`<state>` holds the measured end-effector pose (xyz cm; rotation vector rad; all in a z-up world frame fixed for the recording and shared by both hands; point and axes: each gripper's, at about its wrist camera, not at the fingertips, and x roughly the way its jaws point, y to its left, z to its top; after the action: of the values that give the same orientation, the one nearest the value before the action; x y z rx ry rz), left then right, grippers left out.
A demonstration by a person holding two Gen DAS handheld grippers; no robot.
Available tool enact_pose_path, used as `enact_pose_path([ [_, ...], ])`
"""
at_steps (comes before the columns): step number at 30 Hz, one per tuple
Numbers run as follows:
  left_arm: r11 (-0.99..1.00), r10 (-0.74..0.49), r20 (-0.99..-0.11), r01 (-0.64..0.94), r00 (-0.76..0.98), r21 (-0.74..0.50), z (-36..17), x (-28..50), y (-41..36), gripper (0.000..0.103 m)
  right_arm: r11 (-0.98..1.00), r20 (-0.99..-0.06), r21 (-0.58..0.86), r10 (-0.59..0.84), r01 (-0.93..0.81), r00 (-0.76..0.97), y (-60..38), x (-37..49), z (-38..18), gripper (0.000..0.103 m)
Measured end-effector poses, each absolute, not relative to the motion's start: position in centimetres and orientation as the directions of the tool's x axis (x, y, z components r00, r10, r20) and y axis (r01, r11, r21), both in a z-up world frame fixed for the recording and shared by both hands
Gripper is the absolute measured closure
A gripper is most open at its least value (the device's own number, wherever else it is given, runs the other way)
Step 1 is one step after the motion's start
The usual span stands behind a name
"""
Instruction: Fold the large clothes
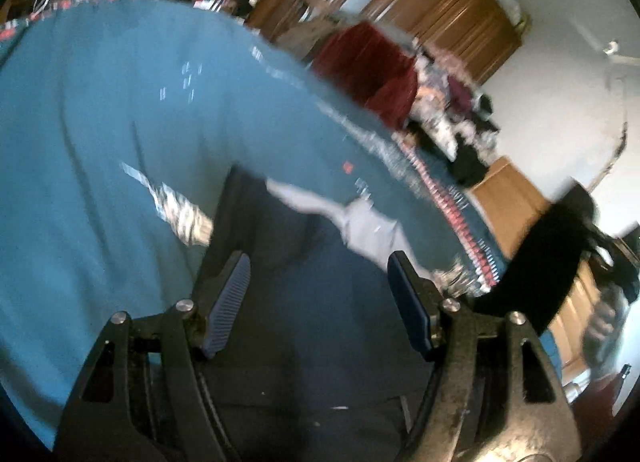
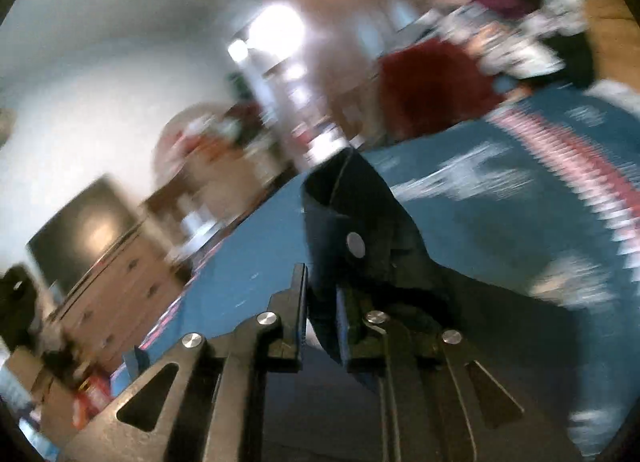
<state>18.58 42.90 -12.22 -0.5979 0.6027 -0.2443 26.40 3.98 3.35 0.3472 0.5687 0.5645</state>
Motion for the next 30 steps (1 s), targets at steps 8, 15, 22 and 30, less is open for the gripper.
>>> enact_pose_path([
  [8, 0.831, -0.322, -0.523, -0.028, 0.789, -0.555, -13.7, 15.8, 47.9, 0.027, 0.765, -0.592, 0.519, 0.644, -0.381, 0.485, 16.0, 23.3, -10.8, 0.067],
  [15, 0.814, -0.378, -0.571, -0.032, 0.729, -0.580, -16.0, 15.5, 46.7, 0.027, 0.936, -0.725, 0.330, 0.336, -0.125, 0.601, -0.1, 17.7, -15.1, 0.055],
  [22, 0.794, -0.514, -0.570, 0.103, 0.641, -0.600, -15.8, 20.7, 39.4, 0.027, 0.939, -0.825, 0.330, 0.234, 0.103, 0.514, -9.8, 20.2, -21.3, 0.055],
  [30, 0.872, -0.414, -0.698, 0.033, 0.585, -0.489, -19.1, 26.3, 35.2, 0.027, 0.918, -0.812, 0.390, 0.309, 0.068, 0.495, -9.6, 20.8, -23.2, 0.048],
])
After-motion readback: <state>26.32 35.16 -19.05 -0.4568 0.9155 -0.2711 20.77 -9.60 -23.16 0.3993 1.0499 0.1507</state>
